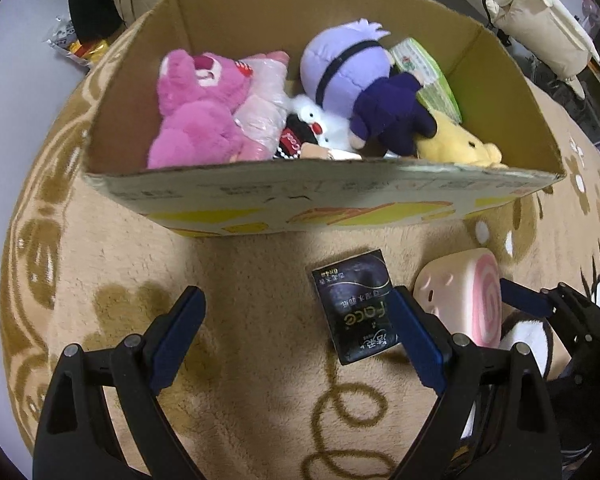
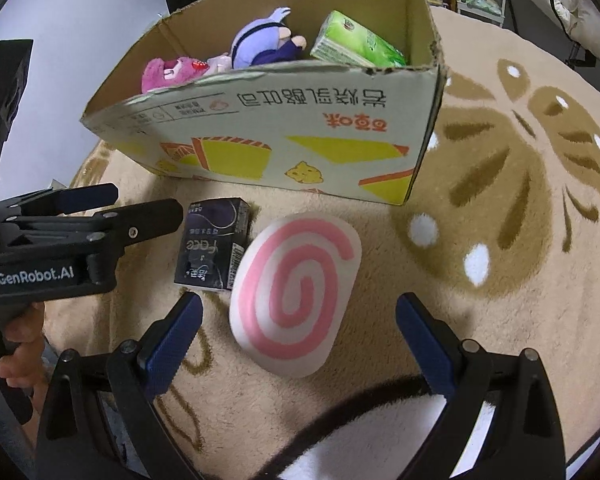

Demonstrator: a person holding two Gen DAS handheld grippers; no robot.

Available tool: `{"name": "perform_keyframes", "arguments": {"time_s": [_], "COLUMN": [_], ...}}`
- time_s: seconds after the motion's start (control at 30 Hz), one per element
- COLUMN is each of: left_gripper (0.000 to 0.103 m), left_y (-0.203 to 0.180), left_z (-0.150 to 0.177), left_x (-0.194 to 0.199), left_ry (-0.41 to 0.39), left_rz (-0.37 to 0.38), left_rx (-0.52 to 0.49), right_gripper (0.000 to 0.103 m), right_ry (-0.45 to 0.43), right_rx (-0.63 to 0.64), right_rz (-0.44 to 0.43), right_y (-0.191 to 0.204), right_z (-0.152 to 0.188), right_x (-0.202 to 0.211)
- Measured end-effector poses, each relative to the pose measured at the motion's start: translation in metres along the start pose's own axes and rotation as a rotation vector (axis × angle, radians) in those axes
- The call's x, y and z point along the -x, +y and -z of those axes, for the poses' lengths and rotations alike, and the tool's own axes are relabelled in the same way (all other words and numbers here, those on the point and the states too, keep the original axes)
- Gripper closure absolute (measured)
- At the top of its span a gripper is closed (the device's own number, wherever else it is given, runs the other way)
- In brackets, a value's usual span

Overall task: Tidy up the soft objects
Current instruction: 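Grasp the pink swirl cushion with the right gripper while the left gripper grasps the black Face pack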

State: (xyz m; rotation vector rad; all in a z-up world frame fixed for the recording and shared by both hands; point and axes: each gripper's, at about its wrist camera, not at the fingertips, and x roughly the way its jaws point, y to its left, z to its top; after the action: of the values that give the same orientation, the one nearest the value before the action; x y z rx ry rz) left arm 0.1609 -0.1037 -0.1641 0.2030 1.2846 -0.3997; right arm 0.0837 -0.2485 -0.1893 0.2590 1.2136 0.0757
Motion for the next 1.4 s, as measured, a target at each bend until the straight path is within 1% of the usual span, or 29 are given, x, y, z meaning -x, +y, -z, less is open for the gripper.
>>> {"name": "perform_keyframes", "arguments": {"time_s": [0.03, 0.07, 0.1, 0.13, 0.17, 0.2, 0.3, 0.47, 0.63, 0.67, 0.87, 1.1, 1.2, 1.27, 1.3, 1.37, 1.4], "left_gripper": [0.012, 0.012, 0.012, 0.012, 0.012, 0.012, 0.012, 0.012, 0.012, 0.012, 0.012, 0.012, 0.021, 0.030, 0.032, 0.043, 0.045], "left_y": [-0.001, -0.002, -0.003, -0.004, -0.005, -0.005, -0.007, -0.006, -0.002, 0.002, 0.003, 0.001, 0.000, -0.001, 0.000, 0.001, 0.002], "left_z": [0.000, 0.000, 0.000, 0.000, 0.000, -0.001, -0.002, -0.005, -0.003, -0.007, -0.012, -0.015, -0.019, -0.018, -0.018, -0.015, -0.015], "left_x": [-0.002, -0.004, -0.006, -0.007, -0.009, -0.010, -0.016, -0.027, -0.038, -0.041, -0.045, -0.055, -0.063, -0.065, -0.066, -0.067, -0.067], "left_ry": [0.005, 0.008, 0.014, 0.018, 0.022, 0.025, 0.036, 0.062, 0.085, 0.088, 0.101, 0.119, 0.136, 0.134, 0.133, 0.128, 0.125], "left_rz": [-0.002, -0.002, 0.002, 0.007, 0.014, 0.021, 0.050, 0.081, 0.072, 0.072, 0.095, 0.072, 0.067, 0.051, 0.038, 0.021, 0.015], "left_rx": [-0.005, -0.007, -0.010, -0.010, -0.008, -0.007, 0.001, 0.022, 0.020, 0.019, 0.017, 0.001, 0.007, 0.002, 0.000, 0.002, 0.005], "right_gripper": [0.008, 0.018, 0.022, 0.023, 0.025, 0.031, 0.043, 0.049, 0.050, 0.050, 0.050, 0.049, 0.049, 0.049, 0.049, 0.049, 0.049], "right_ry": [0.010, 0.017, 0.026, 0.033, 0.034, 0.031, 0.030, 0.033, 0.036, 0.037, 0.049, 0.053, 0.069, 0.077, 0.079, 0.078, 0.077], "right_rx": [-0.001, -0.001, 0.000, -0.001, -0.001, 0.002, 0.022, 0.046, 0.019, 0.015, 0.015, 0.018, 0.016, 0.012, 0.011, 0.012, 0.012], "right_rz": [0.007, 0.013, 0.019, 0.012, 0.005, -0.005, -0.030, -0.034, -0.042, -0.044, -0.050, -0.051, -0.058, -0.060, -0.060, -0.060, -0.060], "right_y": [-0.001, -0.002, -0.003, -0.004, -0.004, -0.003, 0.001, 0.006, 0.003, 0.003, -0.004, -0.004, -0.003, -0.002, -0.001, -0.001, -0.001], "right_z": [-0.001, -0.001, -0.001, -0.001, -0.001, -0.001, -0.001, 0.000, -0.002, -0.003, -0.001, 0.001, 0.000, 0.000, 0.000, 0.000, 0.000], "right_x": [-0.002, -0.004, -0.007, -0.009, -0.010, -0.010, -0.010, -0.012, -0.016, -0.017, -0.010, -0.013, -0.017, -0.019, -0.020, -0.021, -0.021]}}
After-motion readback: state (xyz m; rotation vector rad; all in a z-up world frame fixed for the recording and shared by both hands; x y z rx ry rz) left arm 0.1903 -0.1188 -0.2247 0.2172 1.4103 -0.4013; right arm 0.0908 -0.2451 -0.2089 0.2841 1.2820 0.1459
